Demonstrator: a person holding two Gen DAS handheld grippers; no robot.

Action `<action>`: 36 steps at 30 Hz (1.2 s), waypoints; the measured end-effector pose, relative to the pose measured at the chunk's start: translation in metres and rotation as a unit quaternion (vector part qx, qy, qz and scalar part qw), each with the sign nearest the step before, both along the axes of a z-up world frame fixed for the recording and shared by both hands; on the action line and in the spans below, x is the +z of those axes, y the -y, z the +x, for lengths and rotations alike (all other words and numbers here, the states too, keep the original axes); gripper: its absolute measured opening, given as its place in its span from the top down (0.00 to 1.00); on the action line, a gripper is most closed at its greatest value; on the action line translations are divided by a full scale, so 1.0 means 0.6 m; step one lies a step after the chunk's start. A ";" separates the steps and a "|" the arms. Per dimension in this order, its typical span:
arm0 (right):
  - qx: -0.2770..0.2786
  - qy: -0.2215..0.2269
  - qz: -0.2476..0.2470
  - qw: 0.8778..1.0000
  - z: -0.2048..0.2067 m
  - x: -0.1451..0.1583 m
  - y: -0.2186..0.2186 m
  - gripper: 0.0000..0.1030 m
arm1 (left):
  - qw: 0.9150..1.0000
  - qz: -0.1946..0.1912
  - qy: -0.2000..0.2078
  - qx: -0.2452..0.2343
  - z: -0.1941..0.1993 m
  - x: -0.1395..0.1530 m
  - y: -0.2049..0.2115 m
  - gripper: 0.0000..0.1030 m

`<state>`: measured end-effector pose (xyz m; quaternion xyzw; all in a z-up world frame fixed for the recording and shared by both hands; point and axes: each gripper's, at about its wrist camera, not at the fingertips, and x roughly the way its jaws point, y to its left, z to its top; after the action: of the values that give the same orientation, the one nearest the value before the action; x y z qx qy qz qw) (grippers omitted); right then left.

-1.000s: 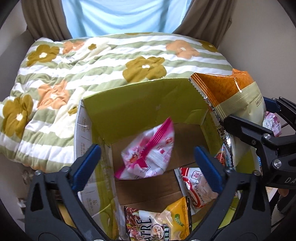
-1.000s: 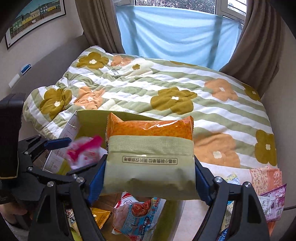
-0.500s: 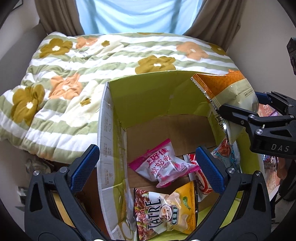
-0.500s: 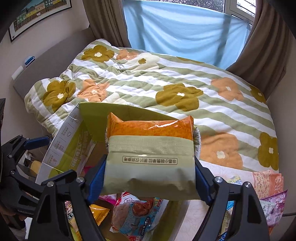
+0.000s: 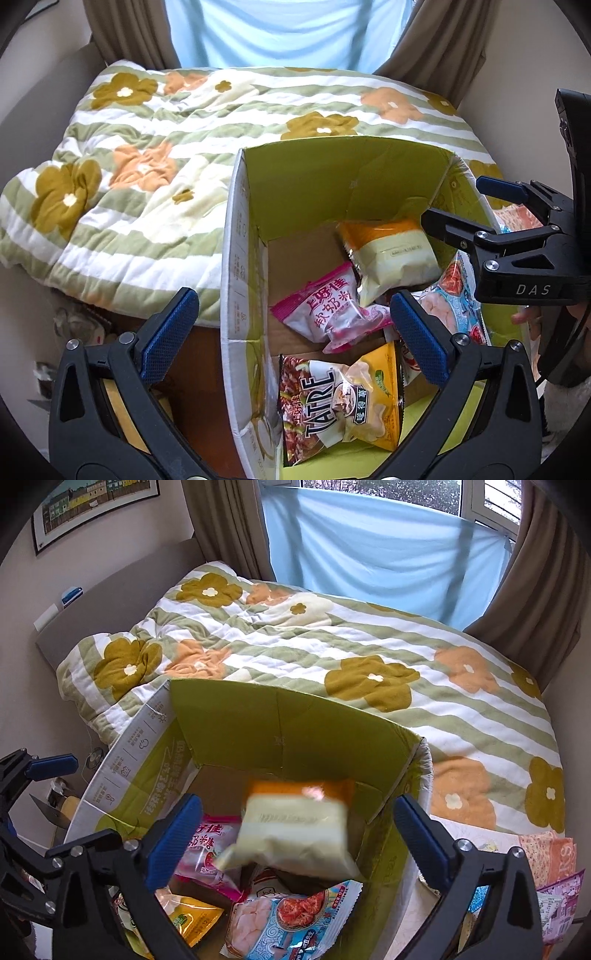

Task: Organize snacks
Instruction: 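Carry both bags over the cardboard box and release them inside, then grasp the gold bag with the left tool while the right tool grasps the pink striped bag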

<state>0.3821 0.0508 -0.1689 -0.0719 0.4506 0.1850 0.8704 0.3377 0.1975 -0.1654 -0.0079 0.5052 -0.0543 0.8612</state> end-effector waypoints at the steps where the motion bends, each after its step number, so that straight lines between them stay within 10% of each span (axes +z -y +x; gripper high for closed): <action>1: -0.001 0.001 -0.003 1.000 -0.003 0.000 0.000 0.00 | 1.000 0.000 0.000 0.000 -0.003 0.000 0.000 0.00; 24: -0.067 0.040 0.016 0.997 -0.153 0.107 0.045 0.00 | 0.996 0.006 0.068 -0.049 -0.096 0.087 0.045 0.00; 36: -0.188 0.066 0.026 0.980 -0.262 0.140 0.234 0.00 | 0.985 -0.029 0.098 -0.139 -0.167 0.115 0.190 0.00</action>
<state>0.2248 -0.0899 -0.0851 0.0247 0.3929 0.0241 0.9190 0.2374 0.0836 -0.0967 0.0426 0.4129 -0.1888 0.8900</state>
